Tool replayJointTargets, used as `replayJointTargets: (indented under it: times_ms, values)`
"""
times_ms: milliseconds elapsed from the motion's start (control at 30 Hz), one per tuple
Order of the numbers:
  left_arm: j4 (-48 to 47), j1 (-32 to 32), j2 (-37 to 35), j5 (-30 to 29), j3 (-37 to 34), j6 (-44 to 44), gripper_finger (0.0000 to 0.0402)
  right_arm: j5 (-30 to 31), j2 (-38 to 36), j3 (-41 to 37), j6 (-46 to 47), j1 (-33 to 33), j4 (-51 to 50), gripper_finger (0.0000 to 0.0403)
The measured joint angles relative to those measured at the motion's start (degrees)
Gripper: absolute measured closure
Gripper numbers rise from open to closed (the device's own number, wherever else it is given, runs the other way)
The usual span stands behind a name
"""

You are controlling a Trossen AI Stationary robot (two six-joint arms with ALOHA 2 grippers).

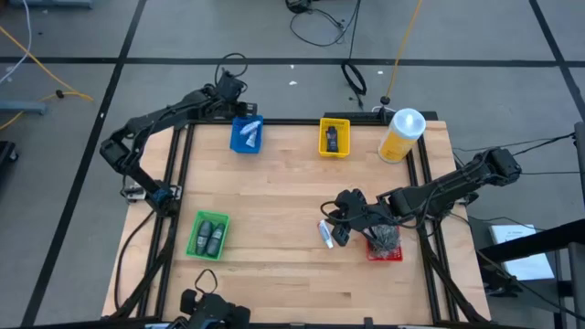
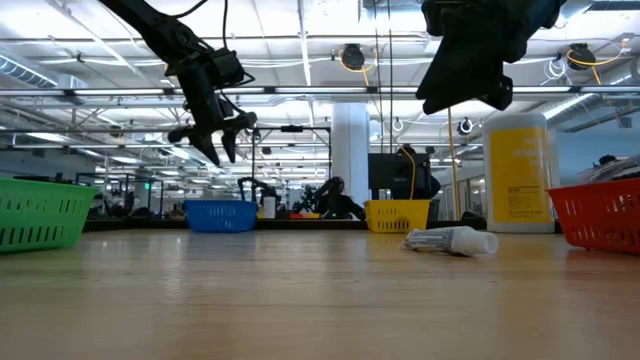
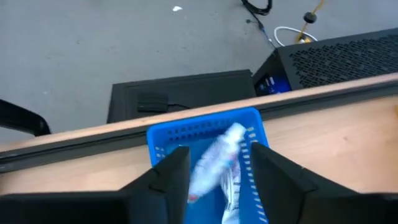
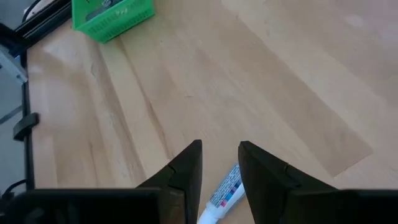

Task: Pick & Place Travel size toiletries
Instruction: Put the toothpaste into the blue basket

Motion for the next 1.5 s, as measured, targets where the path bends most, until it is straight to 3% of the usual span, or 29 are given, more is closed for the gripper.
replayJointTargets:
  times_ms: [200,333,533,733,900,1133,1333,1500]
  values:
    - [-0.84,-0.14,-0.85,4.25,0.70,-2.72,0.0217,-2.10,0.01,0.00,-2.51,0.02,-0.01,0.0307]
    - [-2.45,-2.07,-3.75,4.86,0.81,-3.47,0.0229,-5.24,0.02,0.02,-2.53,0.02,0.93,0.0307]
    - [-13.37,-8.92,-9.95,4.16,0.81,-2.83,0.0255,-8.01,0.02,1.62,-4.28,0.60,1.72,0.0313]
    - [-24.88,-21.16,-14.18,2.08,0.85,-8.87,0.0269,-8.13,0.02,3.59,-9.87,2.76,1.81,0.0336]
    - [-32.77,-34.05,-14.69,2.25,0.83,-21.51,0.0270,-9.72,0.02,5.07,-12.57,3.83,1.65,0.0345]
    - [-31.85,-51.87,-14.73,-2.06,0.83,-38.08,0.0270,-11.09,2.84,8.94,-16.32,3.38,-1.26,0.0346]
    - [-32.01,-62.90,-14.69,-2.29,0.83,-50.77,0.0270,-11.46,7.10,11.73,-17.53,3.41,-6.37,0.0346]
    - [-32.02,-70.11,-14.69,-5.81,0.83,-60.54,0.0270,-10.82,10.53,11.87,-12.43,3.28,-10.44,0.0346]
